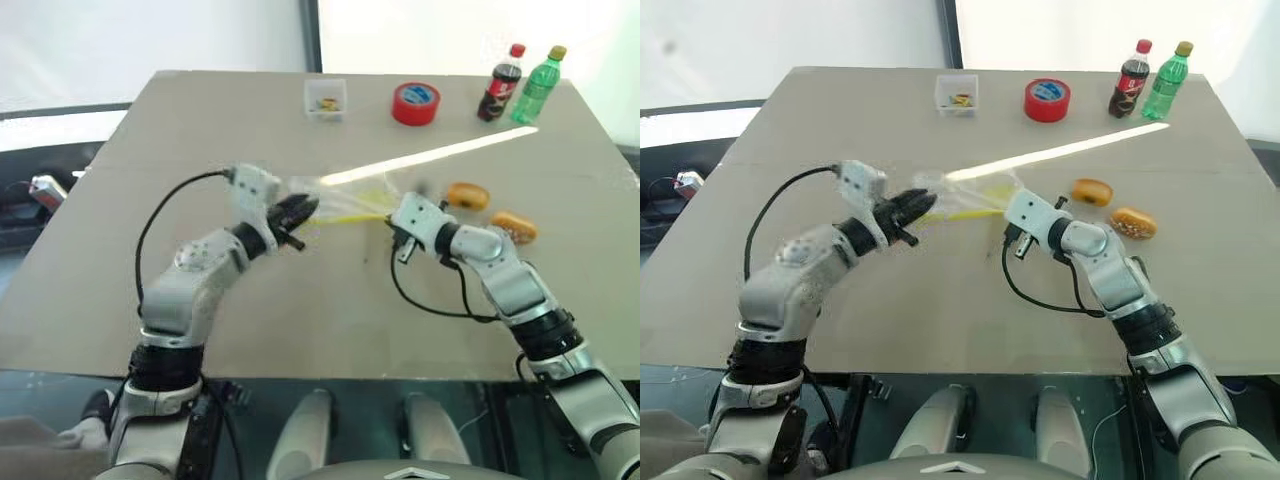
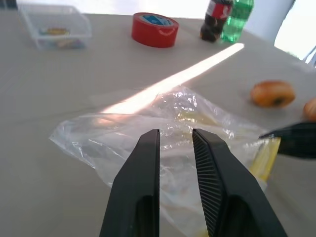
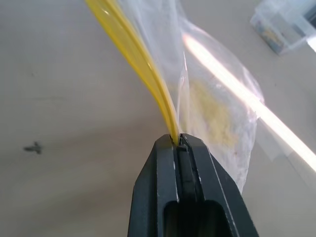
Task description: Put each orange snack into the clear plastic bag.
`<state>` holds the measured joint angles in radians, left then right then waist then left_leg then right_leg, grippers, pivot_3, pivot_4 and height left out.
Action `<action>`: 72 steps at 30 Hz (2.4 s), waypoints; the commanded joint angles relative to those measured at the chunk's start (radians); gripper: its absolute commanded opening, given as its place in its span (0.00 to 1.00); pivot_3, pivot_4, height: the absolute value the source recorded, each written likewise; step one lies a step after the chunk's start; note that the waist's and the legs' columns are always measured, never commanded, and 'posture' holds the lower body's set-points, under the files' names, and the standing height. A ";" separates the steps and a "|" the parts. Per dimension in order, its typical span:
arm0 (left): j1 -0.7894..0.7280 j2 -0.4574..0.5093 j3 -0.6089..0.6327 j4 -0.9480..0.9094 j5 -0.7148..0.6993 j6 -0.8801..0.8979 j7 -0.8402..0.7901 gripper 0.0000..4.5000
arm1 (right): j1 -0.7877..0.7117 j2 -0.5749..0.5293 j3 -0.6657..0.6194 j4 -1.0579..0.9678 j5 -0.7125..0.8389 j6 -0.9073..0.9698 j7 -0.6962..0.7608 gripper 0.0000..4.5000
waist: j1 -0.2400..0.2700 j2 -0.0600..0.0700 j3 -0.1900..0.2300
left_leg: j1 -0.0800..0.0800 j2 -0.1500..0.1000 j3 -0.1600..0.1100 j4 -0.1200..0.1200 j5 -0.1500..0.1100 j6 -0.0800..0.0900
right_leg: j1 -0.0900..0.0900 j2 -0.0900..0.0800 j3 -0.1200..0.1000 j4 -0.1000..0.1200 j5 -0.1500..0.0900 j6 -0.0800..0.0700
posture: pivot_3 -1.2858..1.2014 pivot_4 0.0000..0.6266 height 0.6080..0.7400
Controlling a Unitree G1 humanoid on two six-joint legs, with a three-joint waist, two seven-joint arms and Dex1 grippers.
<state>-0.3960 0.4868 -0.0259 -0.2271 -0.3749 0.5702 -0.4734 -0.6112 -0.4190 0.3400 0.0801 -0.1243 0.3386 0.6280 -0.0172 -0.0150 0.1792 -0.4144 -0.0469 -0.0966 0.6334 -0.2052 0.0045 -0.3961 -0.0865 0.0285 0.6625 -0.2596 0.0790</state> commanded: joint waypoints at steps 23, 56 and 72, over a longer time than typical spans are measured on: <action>0.054 0.093 -0.200 0.151 0.653 -0.583 0.056 0.19 | -0.028 0.027 -0.012 0.004 -0.029 -0.044 0.049 0.00 | 0.000 0.000 0.000 | -0.001 0.000 -0.001 -0.001 -0.002 0.004 | -0.002 0.001 -0.001 0.001 0.000 0.000 | 0.52 0.24 1.00; 0.050 0.022 -0.166 0.087 0.626 -0.482 -0.025 0.00 | -0.045 0.138 -0.080 0.014 0.048 0.009 -0.053 0.01 | -0.004 0.000 0.000 | -0.001 0.001 -0.002 0.000 -0.002 0.004 | -0.002 0.001 -0.002 0.003 0.000 0.000 | 0.52 0.24 1.00; 0.050 -0.008 -0.192 0.064 0.659 -0.469 -0.037 0.00 | -0.287 0.195 0.108 0.508 -0.242 -0.412 -0.237 0.12 | -0.024 0.000 0.000 | -0.001 0.000 -0.001 0.000 -0.001 0.001 | -0.002 0.001 -0.001 0.003 0.000 0.000 | 0.52 0.24 1.00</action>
<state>-0.3370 0.4825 -0.2196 -0.1265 0.2730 0.0941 -0.5246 -0.8519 -0.2101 0.4158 0.5507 -0.2908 0.0305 0.4508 -0.0416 -0.0145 0.1796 -0.4151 -0.0464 -0.0982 0.6337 -0.2057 0.0055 -0.3985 -0.0855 0.0271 0.6656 -0.2596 0.0791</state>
